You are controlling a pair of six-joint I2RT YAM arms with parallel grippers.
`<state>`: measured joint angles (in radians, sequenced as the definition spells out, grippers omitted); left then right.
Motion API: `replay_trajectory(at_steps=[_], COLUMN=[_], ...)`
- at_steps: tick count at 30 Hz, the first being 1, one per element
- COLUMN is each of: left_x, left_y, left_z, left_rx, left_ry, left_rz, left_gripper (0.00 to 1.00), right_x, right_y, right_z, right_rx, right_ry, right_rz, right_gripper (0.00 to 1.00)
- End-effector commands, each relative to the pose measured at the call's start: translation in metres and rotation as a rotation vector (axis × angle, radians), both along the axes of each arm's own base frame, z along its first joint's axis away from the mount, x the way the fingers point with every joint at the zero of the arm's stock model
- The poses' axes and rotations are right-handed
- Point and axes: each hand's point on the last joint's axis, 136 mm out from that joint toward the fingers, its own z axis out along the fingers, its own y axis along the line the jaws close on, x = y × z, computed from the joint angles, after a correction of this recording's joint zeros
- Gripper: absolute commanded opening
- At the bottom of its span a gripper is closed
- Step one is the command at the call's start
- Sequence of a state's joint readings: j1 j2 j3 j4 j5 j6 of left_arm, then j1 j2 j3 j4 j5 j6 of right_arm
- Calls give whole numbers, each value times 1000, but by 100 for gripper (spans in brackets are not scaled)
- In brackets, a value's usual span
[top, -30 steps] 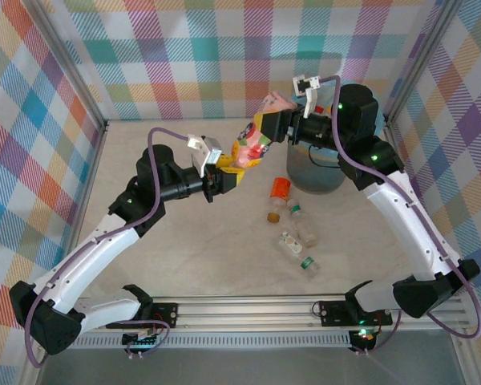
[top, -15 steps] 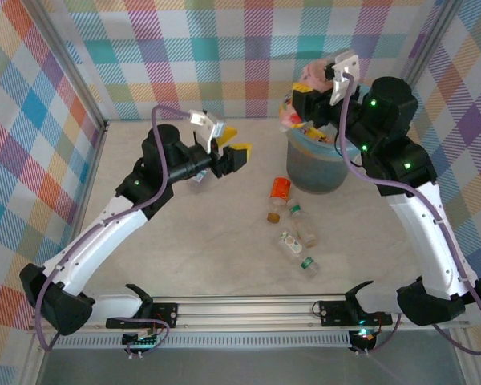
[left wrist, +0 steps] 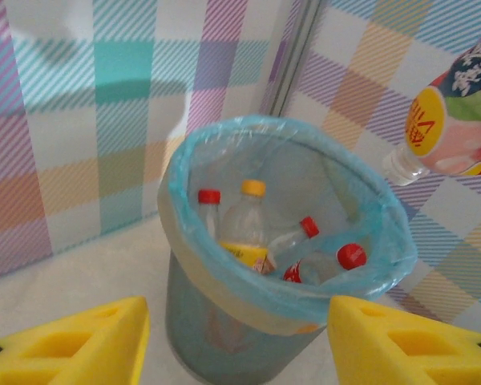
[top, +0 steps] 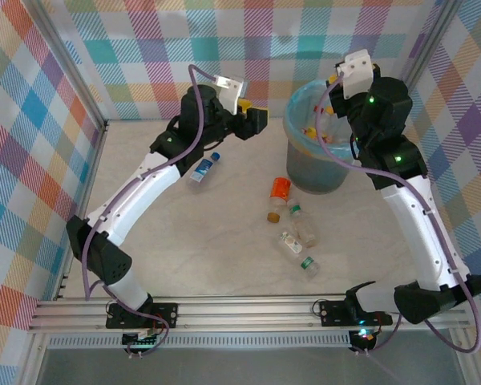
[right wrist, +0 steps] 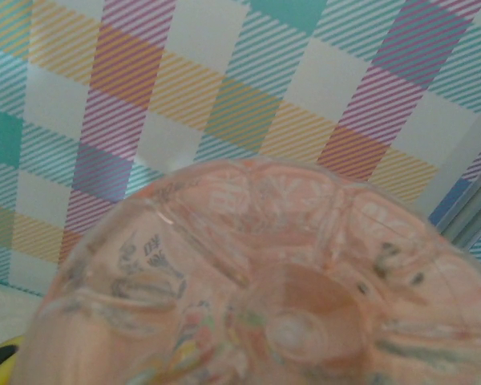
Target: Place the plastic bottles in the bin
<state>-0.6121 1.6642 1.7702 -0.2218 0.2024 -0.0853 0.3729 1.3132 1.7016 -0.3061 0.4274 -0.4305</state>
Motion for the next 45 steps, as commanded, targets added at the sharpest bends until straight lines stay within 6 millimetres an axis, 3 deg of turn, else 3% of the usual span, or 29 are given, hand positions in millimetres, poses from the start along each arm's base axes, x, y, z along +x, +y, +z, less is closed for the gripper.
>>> replay_trajectory(at_steps=[1, 6, 21, 28, 34, 40, 45], left_x=[3, 6, 19, 23, 23, 23, 28], left_y=[2, 5, 15, 19, 21, 26, 36], left_z=[1, -13, -9, -12, -15, -19, -23], left_rx=[-20, 15, 61, 40, 0, 15, 11], left_ry=[48, 86, 52, 65, 52, 56, 58], left_rz=[38, 65, 113, 152, 167, 175, 218], left_gripper=[60, 59, 59, 58, 59, 58, 58], right_x=[7, 23, 51, 50, 64, 80, 102], right_y=[-3, 2, 9, 5, 2, 12, 37], right_z=[-1, -27, -70, -75, -83, -74, -69], right_rx=[-10, -22, -32, -34, -41, -13, 68], right_ry=[-20, 45, 150, 171, 200, 186, 181], right_rz=[-24, -18, -10, -7, -11, 19, 112], right_gripper=[49, 51, 51, 54, 56, 55, 54])
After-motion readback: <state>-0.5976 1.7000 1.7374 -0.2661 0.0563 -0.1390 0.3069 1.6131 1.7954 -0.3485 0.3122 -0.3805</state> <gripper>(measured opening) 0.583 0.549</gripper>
